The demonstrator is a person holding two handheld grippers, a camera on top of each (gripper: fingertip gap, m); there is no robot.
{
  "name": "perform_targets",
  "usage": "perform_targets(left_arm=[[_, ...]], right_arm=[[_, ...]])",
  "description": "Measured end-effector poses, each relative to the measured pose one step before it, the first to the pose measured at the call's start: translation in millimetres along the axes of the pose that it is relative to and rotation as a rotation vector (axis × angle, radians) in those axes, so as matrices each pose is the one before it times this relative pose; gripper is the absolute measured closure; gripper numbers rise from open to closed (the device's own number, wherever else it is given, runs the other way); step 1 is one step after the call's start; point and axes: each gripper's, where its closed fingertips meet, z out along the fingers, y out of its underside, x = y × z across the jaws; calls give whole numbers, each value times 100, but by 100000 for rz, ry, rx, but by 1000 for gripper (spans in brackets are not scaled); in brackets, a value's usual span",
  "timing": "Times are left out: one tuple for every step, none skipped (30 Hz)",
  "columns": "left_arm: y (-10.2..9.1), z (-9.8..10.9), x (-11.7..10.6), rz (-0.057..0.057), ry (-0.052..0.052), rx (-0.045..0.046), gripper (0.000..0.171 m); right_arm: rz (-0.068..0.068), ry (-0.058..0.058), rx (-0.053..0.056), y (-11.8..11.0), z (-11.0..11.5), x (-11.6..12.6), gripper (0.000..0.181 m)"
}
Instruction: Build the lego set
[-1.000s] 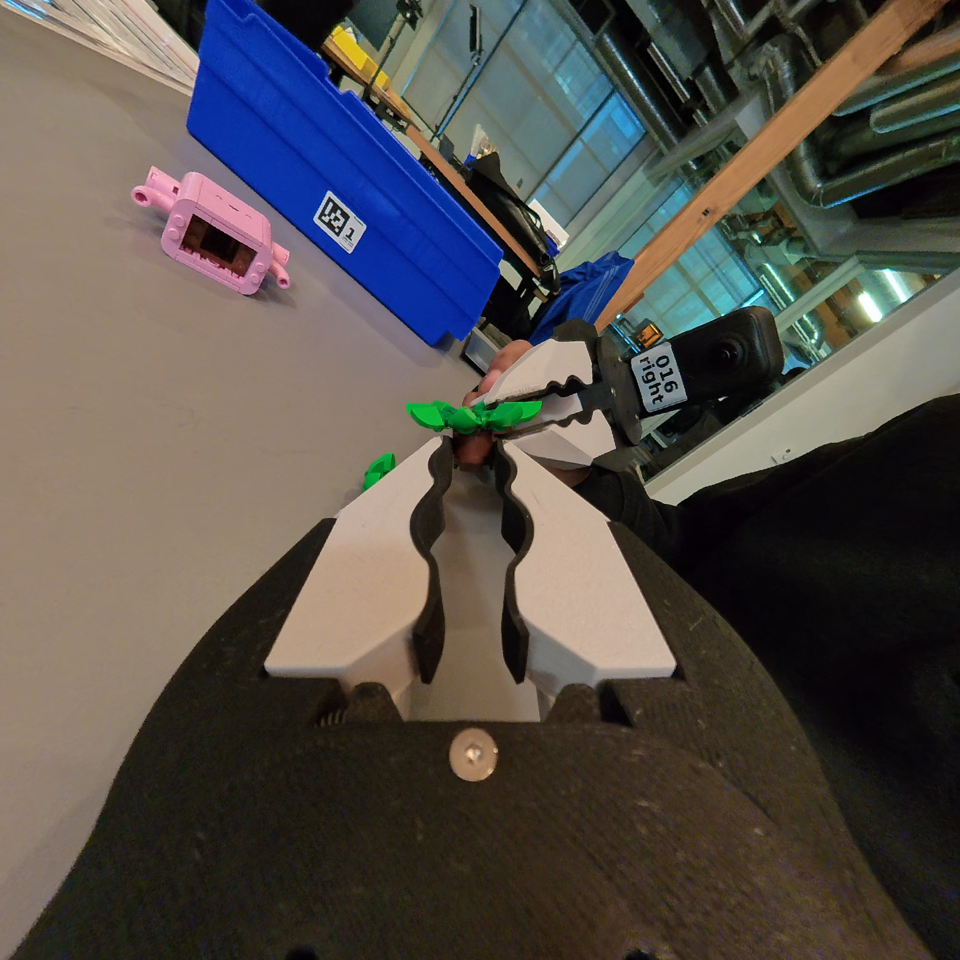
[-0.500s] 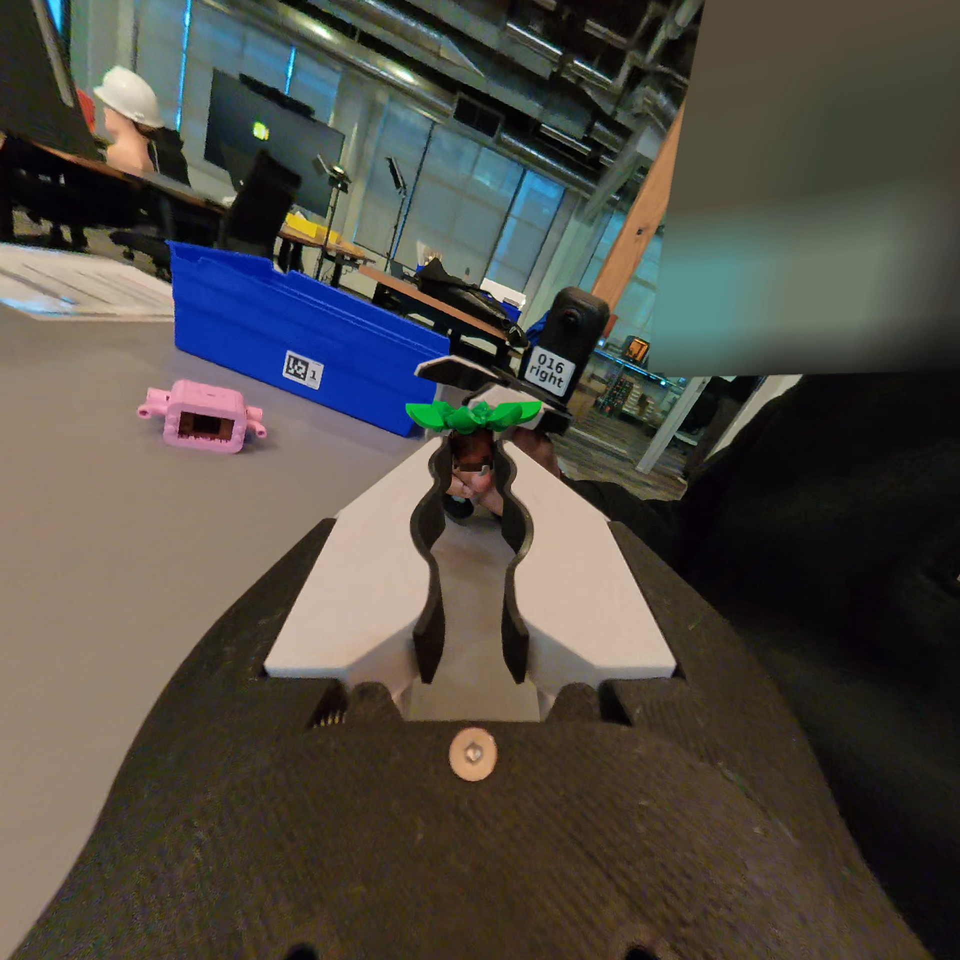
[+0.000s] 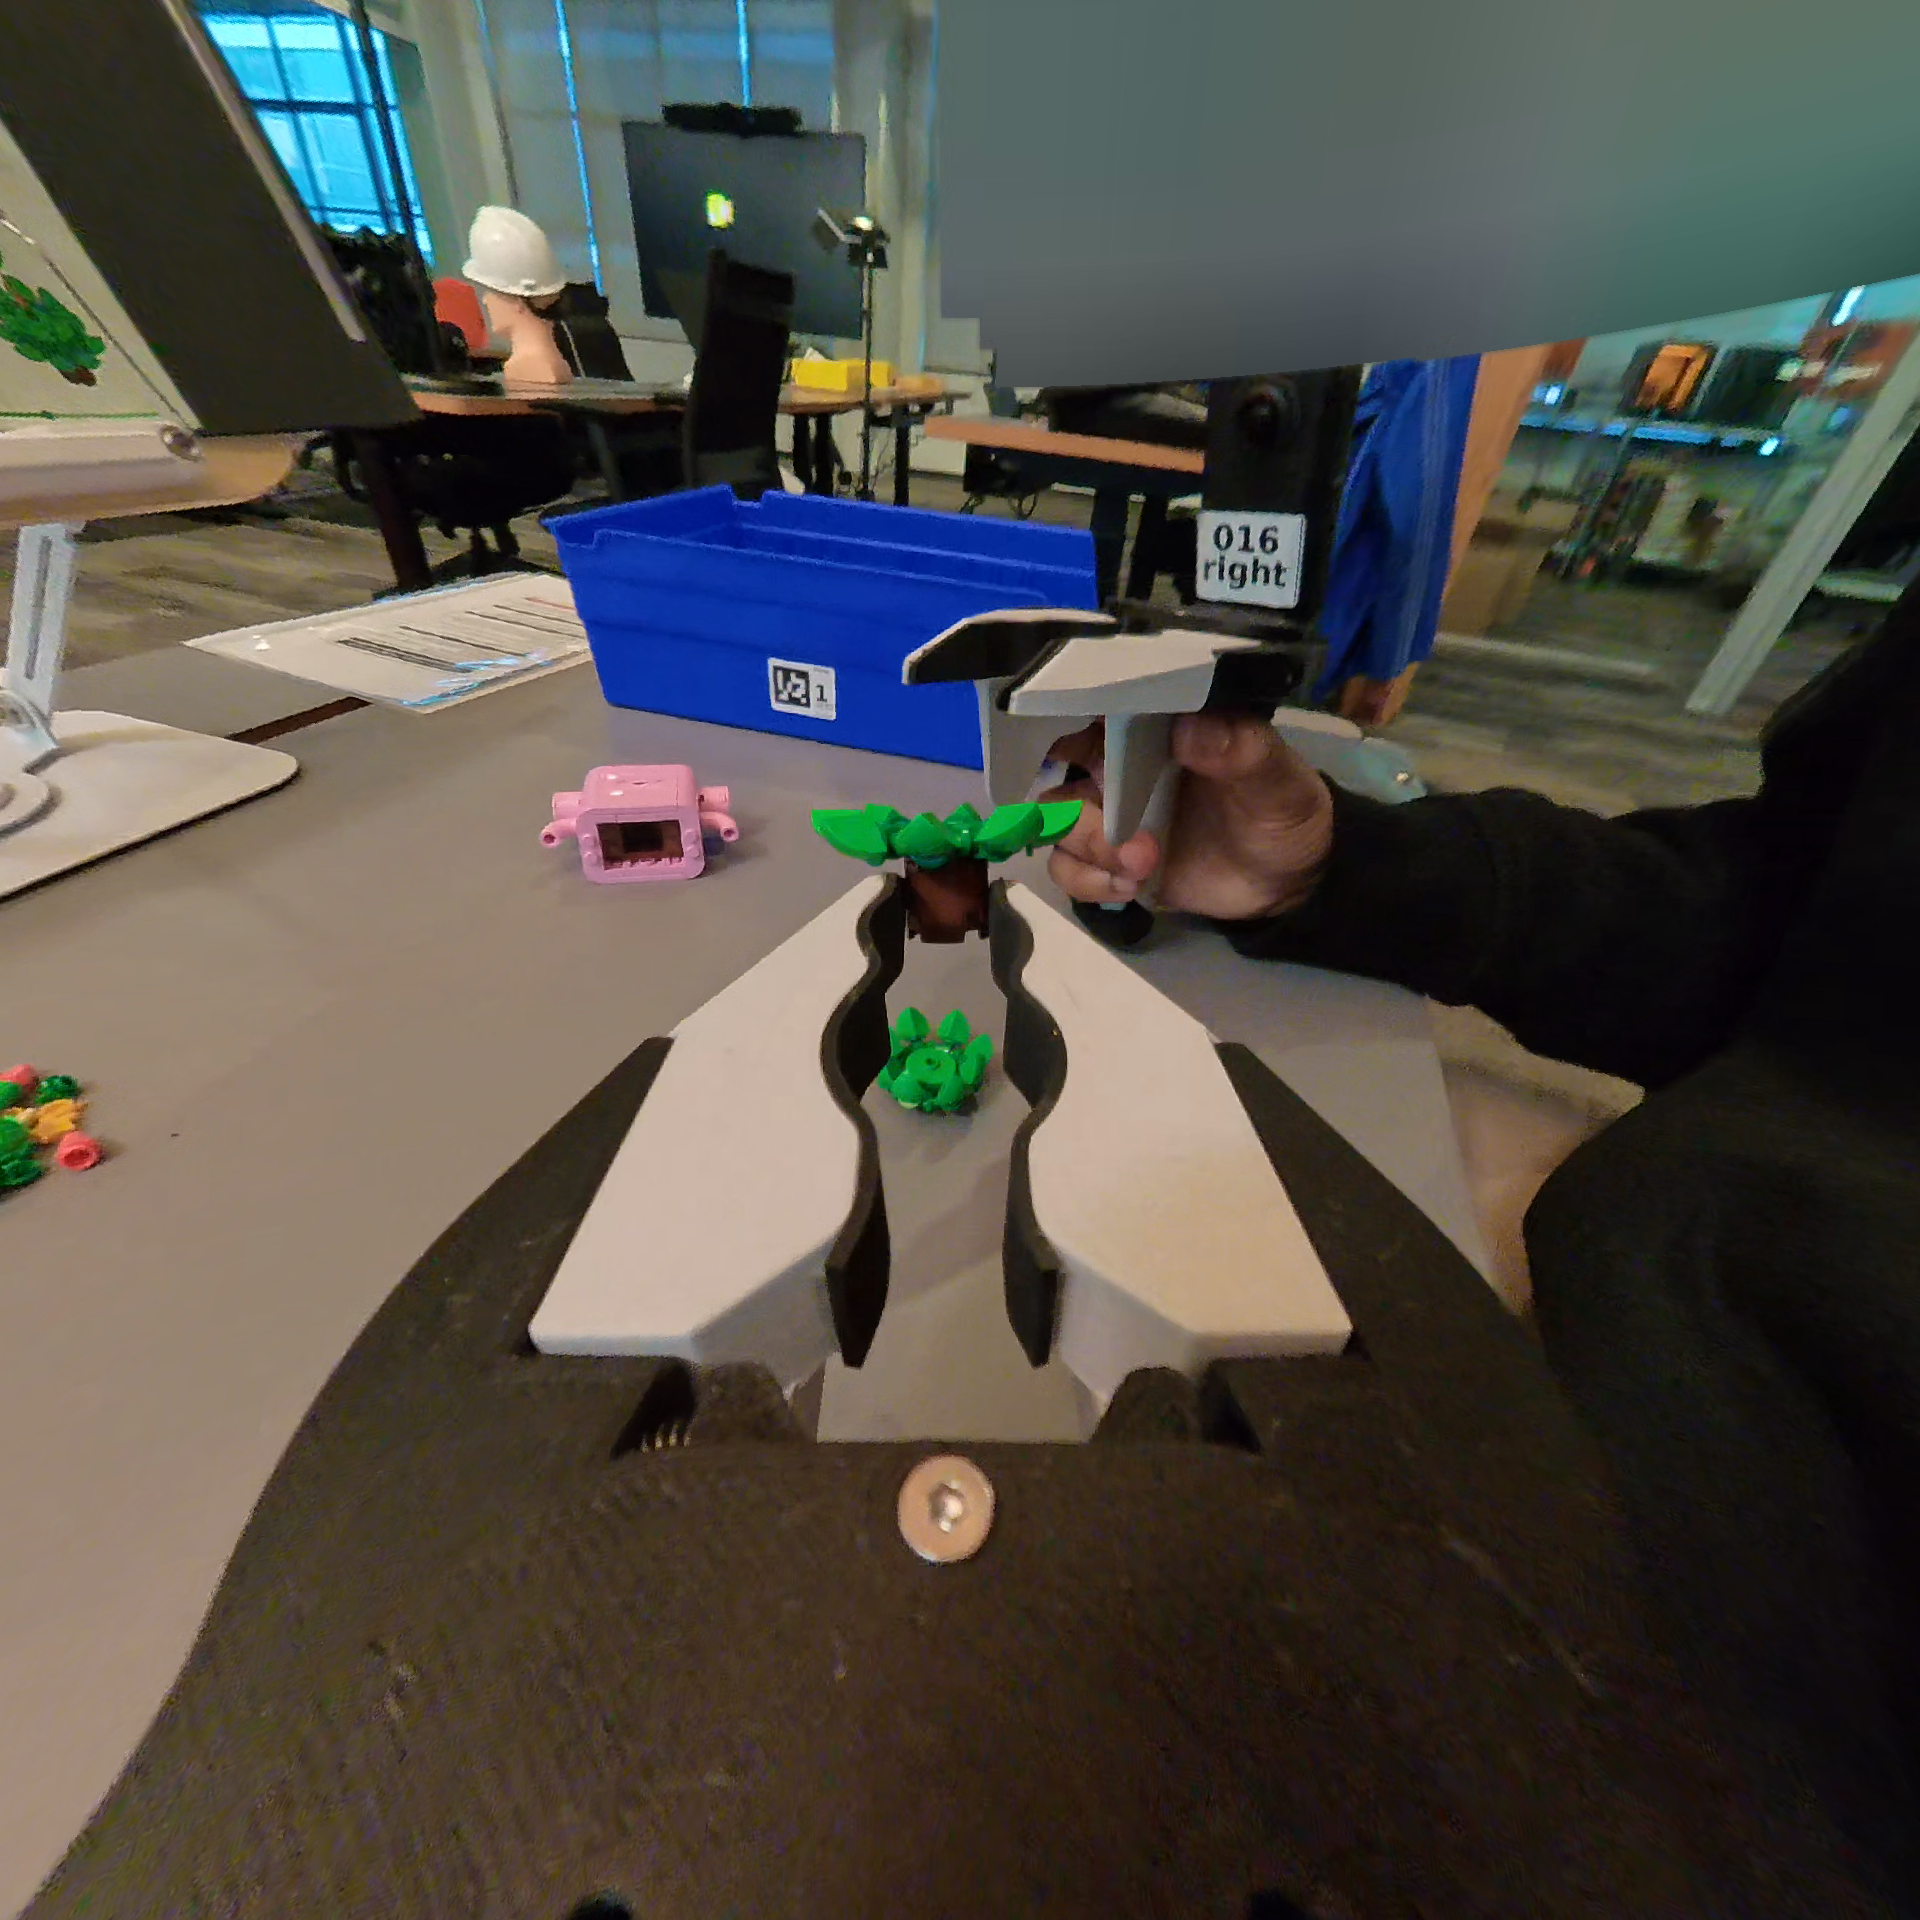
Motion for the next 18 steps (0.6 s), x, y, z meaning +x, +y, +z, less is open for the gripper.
perform_targets(left_arm=[[252, 135, 16, 1494, -757, -1648, 159], [240, 129, -52, 1521, -1195, -1617, 159], [224, 108, -121, 1548, -1685, -1472, 159], [193, 82, -136, 1687, -1938, -1345, 159], [143, 42, -218, 2127, -2502, -1149, 159], [102, -22, -275, 2721, -3188, -944, 159], [27, -43, -250, 3108, -3197, -702, 159], [-16, -41, -154, 3294, -2716, -583, 159], [15, -22, -87, 3426, -2324, -755, 159], [39, 7, -17, 3633, -2014, -940, 159], [81, 43, 43, 3630, -1663, -1085, 159], [129, 77, 72, 3375, -1427, -1304, 159], [136, 107, 96, 2808, -1070, -1237, 159], [119, 119, 156, 2052, -538, -969, 159], [101, 120, 164, 1520, -159, -760, 159], [72, 90, 150, 1177, 4, -694, 159], [42, 62, 98, 931, -13, -411, 159], [-10, 27, 86, 556, 26, -74, 159]], right_arm=[[341, -1377, -291, 93, 71, -201, 154], [1005, -2048, -248, 106, 102, -284, 152], [1434, -2364, -426, 132, 130, -317, 152], [1268, -2168, -744, 171, 142, -298, 151], [711, -1610, -1195, 243, 144, -239, 151], [48, -1017, -1646, 304, 149, -169, 152], [-481, -575, -1616, 261, 151, -134, 152], [-777, -206, -1049, 154, 105, -115, 154], [-688, 108, -511, 67, 54, -49, 154], [-298, 77, -128, 24, 15, -24, 154], [133, -29, 179, -30, -26, 18, 154], [415, 6, 361, -51, -36, 50, 152], [530, 67, 408, -61, -56, 65, 151], [501, 13, 282, -39, -29, 38, 151], [346, -69, -15, 8, -2, 8, 150], [235, -169, -380, 48, 34, -36, 150], [100, -43, -692, 100, 82, -43, 150], [10, 477, -847, 112, 84, 28, 151]])
